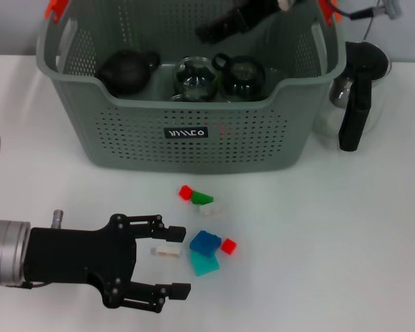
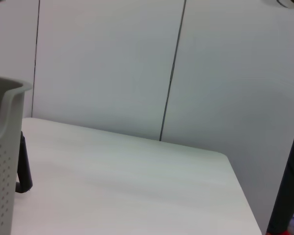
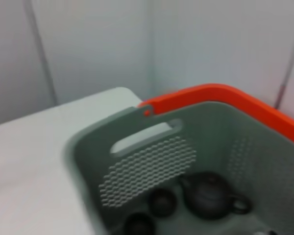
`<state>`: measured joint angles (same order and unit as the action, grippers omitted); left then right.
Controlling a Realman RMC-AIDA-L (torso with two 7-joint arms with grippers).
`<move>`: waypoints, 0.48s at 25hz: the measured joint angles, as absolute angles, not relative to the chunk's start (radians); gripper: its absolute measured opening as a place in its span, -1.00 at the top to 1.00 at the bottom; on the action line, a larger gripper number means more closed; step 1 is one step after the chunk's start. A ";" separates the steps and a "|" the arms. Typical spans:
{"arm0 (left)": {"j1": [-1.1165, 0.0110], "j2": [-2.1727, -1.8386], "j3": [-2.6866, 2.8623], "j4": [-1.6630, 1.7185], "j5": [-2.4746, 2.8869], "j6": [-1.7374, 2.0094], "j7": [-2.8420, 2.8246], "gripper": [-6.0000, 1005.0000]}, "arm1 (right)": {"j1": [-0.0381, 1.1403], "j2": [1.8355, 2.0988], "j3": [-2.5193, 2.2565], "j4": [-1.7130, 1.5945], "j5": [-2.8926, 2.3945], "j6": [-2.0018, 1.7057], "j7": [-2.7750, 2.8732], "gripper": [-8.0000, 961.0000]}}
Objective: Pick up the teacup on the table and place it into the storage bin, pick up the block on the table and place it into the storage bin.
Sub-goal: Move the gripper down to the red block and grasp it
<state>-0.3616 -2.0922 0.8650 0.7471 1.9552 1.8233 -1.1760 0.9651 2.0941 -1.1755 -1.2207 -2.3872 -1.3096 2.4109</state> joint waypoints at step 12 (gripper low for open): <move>-0.359 -2.092 0.865 0.747 1.954 1.814 -1.173 -0.62 | 0.729 2.091 -1.173 -1.387 -2.218 -1.669 2.295 -0.91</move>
